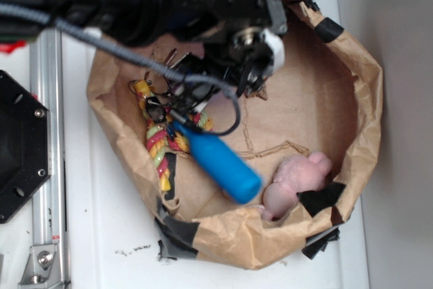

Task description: Grab the wood chip.

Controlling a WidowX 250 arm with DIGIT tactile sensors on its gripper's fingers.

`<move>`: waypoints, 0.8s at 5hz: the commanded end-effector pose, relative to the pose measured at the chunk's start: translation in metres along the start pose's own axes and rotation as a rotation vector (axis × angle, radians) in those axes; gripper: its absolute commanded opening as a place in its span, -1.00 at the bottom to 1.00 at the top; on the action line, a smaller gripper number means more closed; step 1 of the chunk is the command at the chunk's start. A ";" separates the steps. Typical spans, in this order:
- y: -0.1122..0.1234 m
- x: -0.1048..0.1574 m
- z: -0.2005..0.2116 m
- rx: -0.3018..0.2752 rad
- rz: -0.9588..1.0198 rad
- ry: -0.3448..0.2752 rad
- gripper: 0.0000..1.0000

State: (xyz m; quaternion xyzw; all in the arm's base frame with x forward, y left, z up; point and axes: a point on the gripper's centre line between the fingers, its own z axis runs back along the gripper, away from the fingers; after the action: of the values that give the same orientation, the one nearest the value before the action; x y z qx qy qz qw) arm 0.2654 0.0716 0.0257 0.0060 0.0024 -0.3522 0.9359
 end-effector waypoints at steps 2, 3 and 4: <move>0.012 0.018 0.001 0.020 -0.036 -0.013 1.00; 0.014 0.018 0.005 0.025 -0.032 -0.027 1.00; 0.014 0.023 -0.004 0.006 -0.029 -0.036 1.00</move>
State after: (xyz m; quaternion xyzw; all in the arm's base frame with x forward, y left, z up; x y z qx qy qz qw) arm 0.2876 0.0741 0.0182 -0.0084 -0.0023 -0.3562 0.9344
